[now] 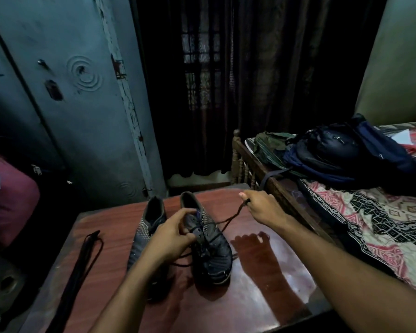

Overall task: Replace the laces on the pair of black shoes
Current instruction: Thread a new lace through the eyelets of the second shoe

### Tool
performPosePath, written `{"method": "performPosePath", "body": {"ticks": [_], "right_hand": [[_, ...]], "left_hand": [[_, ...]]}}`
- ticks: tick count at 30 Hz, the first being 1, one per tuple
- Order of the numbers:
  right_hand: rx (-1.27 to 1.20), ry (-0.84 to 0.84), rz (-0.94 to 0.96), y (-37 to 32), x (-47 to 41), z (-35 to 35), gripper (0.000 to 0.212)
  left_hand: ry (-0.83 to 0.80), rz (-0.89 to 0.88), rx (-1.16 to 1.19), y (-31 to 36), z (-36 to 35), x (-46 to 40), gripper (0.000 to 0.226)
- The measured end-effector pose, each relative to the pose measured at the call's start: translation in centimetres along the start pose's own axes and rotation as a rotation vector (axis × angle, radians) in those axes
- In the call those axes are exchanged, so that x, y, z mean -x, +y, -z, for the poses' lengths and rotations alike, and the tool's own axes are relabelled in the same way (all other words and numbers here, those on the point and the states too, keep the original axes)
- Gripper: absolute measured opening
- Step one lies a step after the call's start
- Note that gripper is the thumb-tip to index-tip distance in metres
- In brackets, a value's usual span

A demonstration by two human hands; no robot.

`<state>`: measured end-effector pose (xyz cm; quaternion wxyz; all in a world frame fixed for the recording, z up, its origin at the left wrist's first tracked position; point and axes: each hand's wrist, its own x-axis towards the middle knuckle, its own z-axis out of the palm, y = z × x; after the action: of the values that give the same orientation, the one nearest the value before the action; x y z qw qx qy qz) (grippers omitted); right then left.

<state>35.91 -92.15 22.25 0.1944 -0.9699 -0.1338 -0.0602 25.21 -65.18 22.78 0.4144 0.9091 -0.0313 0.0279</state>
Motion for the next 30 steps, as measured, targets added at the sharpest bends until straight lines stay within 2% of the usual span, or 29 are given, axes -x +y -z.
{"method": "performPosePath", "body": {"ticks": [1, 3, 5, 6, 8, 9, 12, 14, 18, 21, 23, 26, 28, 30], "right_hand": [[0.026, 0.001, 0.044, -0.8, 0.1, 0.0, 0.023], [0.060, 0.016, 0.146, -2.8, 0.2, 0.2, 0.027], [0.074, 0.044, 0.235, -5.1, 0.5, 0.4, 0.030], [0.088, 0.057, 0.266, -6.1, 0.6, 0.5, 0.031], [0.141, 0.061, 0.310, -7.7, 1.0, 1.1, 0.032], [0.172, 0.060, 0.321, -8.1, 1.1, 1.4, 0.033], [0.164, 0.066, 0.321, -7.1, 1.0, 1.8, 0.034], [0.140, 0.030, 0.243, -4.8, 0.6, 1.8, 0.035], [0.094, -0.049, 0.151, -1.4, 0.8, 1.5, 0.042], [0.046, -0.061, 0.142, -0.5, 0.9, 1.0, 0.047], [0.067, -0.064, 0.129, -0.3, 1.0, 0.7, 0.042], [0.042, -0.122, 0.114, -0.2, 0.9, 0.5, 0.035], [-0.051, -0.159, 0.106, 0.0, 0.5, 0.6, 0.027], [-0.173, -0.112, 0.034, 0.4, -0.4, 1.2, 0.025]], "left_hand": [[-0.035, -0.002, 0.103, 0.6, -0.4, 0.2, 0.062], [-0.156, 0.082, 0.441, 2.3, -1.6, 0.2, 0.074], [-0.248, 0.203, 0.684, 4.0, -3.0, 0.1, 0.069], [-0.297, 0.240, 0.722, 4.8, -3.6, 0.1, 0.056], [-0.375, 0.240, 0.732, 6.0, -4.6, 0.2, 0.022], [-0.391, 0.234, 0.732, 6.2, -4.8, 0.3, 0.013], [-0.361, 0.231, 0.721, 5.4, -4.1, 0.2, 0.019], [-0.314, 0.223, 0.702, 4.4, -3.1, 0.2, 0.021], [-0.191, 0.205, 0.822, 2.7, -1.2, 0.5, 0.040], [-0.179, 0.179, 0.900, 1.9, 0.0, 0.7, 0.020], [-0.223, 0.167, 0.859, 1.7, 0.3, 0.7, 0.010], [-0.245, 0.183, 0.746, 1.0, 0.2, 0.6, 0.020], [-0.194, 0.180, 0.637, 0.7, 0.4, 0.3, 0.018], [-0.078, 0.176, 0.510, 0.5, 0.6, 0.0, 0.019]]}}
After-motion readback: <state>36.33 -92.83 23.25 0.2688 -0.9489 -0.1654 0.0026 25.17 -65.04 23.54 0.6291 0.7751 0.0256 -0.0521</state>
